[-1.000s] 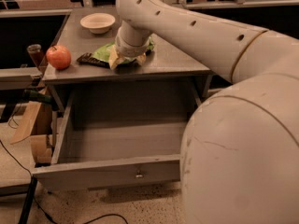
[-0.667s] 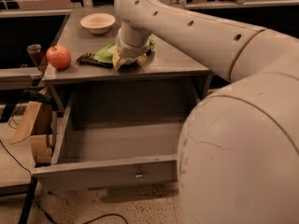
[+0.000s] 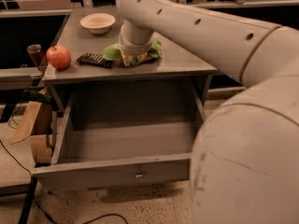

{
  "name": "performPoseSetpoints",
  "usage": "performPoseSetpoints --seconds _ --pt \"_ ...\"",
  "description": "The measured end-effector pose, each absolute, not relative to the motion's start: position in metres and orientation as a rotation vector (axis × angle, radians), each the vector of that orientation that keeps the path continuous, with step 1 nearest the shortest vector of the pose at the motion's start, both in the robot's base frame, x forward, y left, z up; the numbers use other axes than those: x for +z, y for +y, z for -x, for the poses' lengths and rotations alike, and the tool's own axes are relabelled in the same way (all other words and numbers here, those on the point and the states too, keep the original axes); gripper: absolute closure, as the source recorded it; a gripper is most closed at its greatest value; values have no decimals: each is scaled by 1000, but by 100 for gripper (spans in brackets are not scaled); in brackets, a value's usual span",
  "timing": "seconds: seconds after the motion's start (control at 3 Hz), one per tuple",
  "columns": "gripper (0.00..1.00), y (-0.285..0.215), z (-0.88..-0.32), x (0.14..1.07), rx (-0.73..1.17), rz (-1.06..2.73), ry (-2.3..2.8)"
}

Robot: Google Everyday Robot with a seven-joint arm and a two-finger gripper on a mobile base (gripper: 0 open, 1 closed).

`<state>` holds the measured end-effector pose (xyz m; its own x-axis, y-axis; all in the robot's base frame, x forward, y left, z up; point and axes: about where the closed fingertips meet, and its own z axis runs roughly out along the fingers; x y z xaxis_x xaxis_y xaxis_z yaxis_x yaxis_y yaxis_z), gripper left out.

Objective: Place green rice chip bag into top drawer

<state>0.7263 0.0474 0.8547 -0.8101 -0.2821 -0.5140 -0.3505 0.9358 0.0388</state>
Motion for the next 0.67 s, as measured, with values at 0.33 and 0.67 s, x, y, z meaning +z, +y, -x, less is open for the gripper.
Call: performPoseSetpoints --seconds 0.33,0.67 --pt "100 13 -707 899 110 492 2485" --pt "100 -23 -678 957 81 581 2390"
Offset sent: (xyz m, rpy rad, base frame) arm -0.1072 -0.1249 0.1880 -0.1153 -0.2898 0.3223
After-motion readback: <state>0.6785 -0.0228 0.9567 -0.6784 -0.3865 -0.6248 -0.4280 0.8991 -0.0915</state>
